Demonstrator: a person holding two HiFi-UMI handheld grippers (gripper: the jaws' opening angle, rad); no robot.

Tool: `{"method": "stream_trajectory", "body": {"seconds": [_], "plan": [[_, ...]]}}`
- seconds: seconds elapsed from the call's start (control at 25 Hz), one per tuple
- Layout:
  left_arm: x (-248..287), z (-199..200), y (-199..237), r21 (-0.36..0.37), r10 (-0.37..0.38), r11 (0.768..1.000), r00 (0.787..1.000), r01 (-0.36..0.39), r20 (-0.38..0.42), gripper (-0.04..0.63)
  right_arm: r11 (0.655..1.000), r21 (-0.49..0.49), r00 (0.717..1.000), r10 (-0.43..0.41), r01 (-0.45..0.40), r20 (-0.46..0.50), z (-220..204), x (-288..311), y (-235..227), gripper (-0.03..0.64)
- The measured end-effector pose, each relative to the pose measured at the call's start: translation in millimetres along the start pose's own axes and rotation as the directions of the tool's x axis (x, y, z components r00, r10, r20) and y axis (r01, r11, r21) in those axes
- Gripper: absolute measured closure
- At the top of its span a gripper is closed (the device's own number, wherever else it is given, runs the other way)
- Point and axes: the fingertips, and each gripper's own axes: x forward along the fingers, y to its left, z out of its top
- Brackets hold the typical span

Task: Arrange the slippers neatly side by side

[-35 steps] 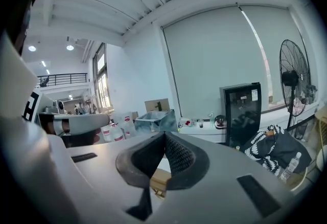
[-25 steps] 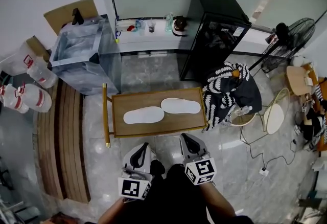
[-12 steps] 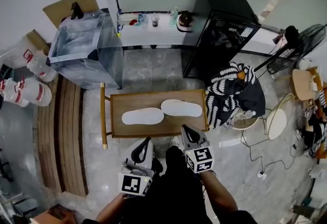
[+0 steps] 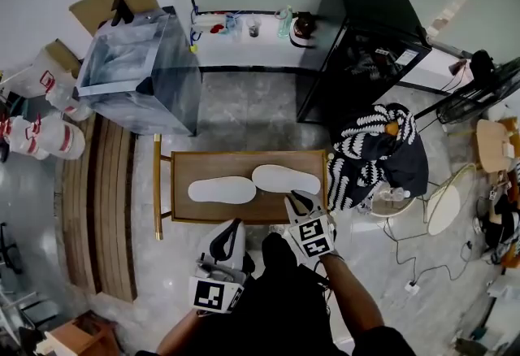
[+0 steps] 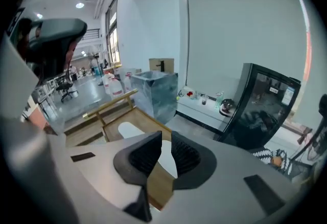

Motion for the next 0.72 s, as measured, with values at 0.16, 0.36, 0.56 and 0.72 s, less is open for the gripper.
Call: {"method": "stream_trajectory", "body": {"seconds": [0.16,0.36,0.56,0.72], "plan": [[19,-3,-2,0.006,0.036,0.999,0.999,-0.036,-0.011,0.583,0.985,-0.143,0.989,0.075,-0.093,-0.128,-23,32,-11,0.534],[40,-4,-6,0.011,0.075,0.997,0.997,-0.075,0.001,0.583,0.932,-0.295,0.955,0.134,-0.212,-0.264,-54,67,-17,0.514],[49,-7,-6,0.019,0.077,0.997,0.997,-0.077,0.006,0.583,0.884,-0.355,0.913,0.165,-0.304,-0.372,-79,92,-19,0.506],[53,-16,-3,0.036,0.048,0.998,0.997,-0.046,-0.060,0.583,0.847,-0.398,0.883,0.160,-0.352,-0.442,-97,111,-24,0.492]]}}
